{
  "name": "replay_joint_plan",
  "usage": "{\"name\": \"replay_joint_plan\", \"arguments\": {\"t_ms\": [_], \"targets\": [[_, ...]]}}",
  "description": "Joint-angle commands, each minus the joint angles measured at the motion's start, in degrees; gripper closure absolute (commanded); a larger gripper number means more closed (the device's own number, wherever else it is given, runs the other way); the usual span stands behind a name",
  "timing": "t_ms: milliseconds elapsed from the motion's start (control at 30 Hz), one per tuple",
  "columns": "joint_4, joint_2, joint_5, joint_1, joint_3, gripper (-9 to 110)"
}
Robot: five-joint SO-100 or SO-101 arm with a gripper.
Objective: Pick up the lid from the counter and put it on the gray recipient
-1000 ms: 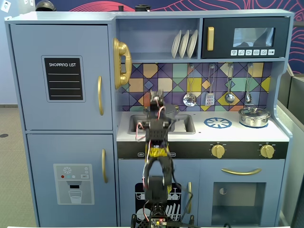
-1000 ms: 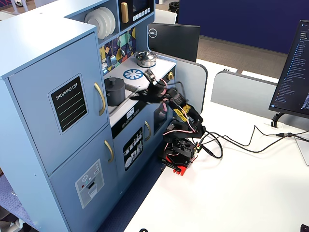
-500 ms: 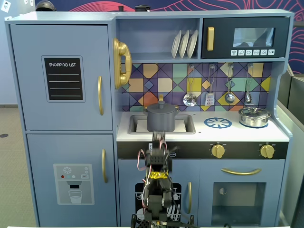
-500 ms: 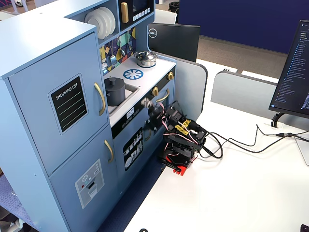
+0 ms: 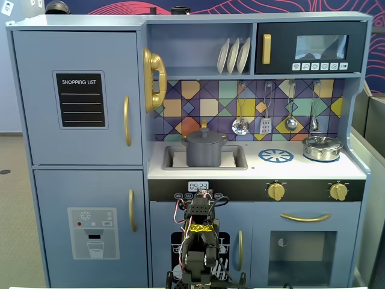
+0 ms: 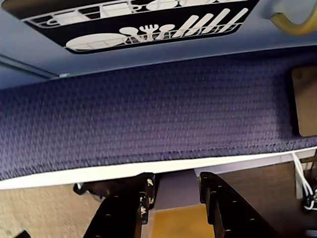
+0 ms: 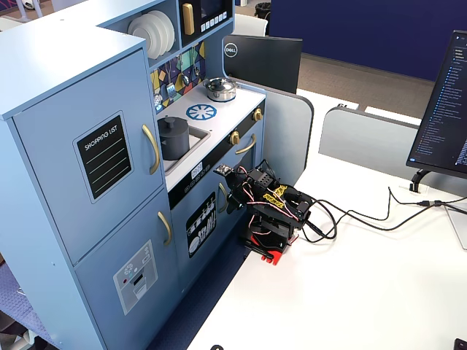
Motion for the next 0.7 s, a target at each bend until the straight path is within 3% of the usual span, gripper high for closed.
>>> {"name": "replay_joint_plan", "arguments": {"t_ms": [0,667], "targets": [[9.4,-0.4,2.4,0.6,1.0,97],[9.4,-0.4,2.4,0.6,1.0,95]]}}
